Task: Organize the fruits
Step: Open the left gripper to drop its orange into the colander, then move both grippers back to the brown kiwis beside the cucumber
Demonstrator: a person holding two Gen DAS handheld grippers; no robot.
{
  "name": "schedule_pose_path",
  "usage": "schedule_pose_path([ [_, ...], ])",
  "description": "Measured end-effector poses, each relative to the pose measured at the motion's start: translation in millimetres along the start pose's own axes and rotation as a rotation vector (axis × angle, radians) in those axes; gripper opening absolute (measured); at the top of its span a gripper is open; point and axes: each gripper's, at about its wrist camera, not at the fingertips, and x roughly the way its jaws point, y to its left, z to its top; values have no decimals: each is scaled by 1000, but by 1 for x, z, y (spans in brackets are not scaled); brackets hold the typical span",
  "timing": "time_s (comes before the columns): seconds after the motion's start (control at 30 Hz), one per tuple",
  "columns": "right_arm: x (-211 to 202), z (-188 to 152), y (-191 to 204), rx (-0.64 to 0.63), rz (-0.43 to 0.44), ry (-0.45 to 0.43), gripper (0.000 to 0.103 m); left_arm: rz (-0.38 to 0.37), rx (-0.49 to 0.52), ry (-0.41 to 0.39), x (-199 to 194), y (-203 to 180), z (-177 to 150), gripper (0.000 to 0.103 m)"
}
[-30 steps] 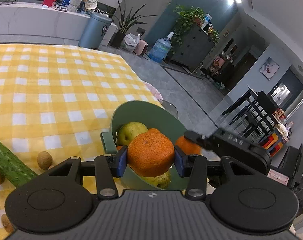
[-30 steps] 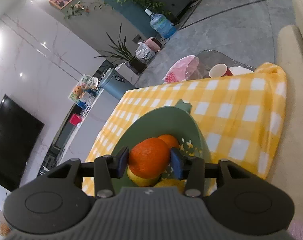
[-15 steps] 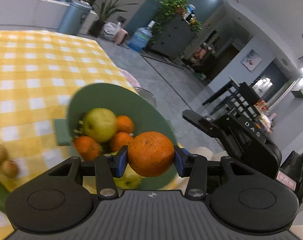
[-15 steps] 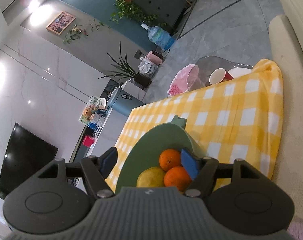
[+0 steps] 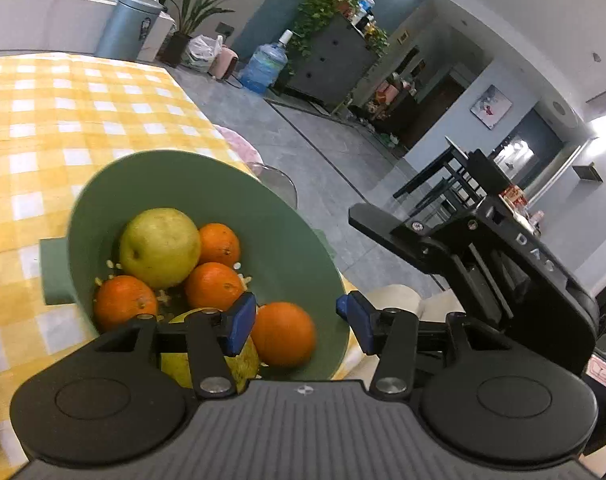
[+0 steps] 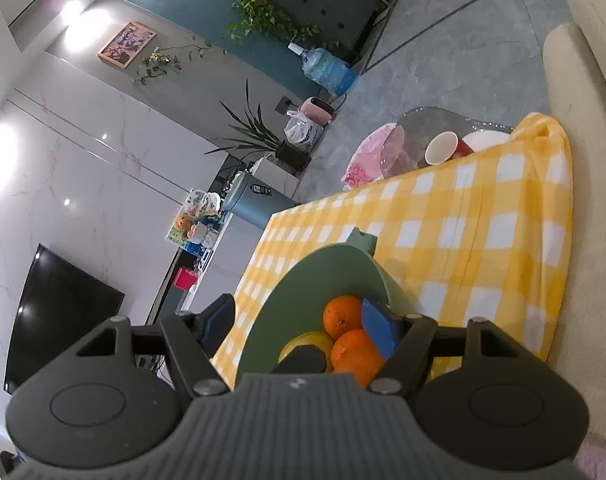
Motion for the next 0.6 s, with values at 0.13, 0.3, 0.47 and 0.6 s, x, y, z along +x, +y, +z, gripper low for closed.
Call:
schedule_pose_path([
  [0.13, 1, -1, 1, -1, -6, 6, 68, 22, 9, -35, -17, -1, -1, 69],
  [0.3, 3, -2, 5, -32, -17, 21, 68, 131, 39, -49, -38, -14, 0, 74],
  [0.47, 6, -7, 12, -94, -32, 36, 68, 262, 73, -102, -64, -27, 2, 77],
  [0.6, 5, -13, 23, -178, -69, 28, 68, 334, 72, -125, -83, -29, 2, 77],
])
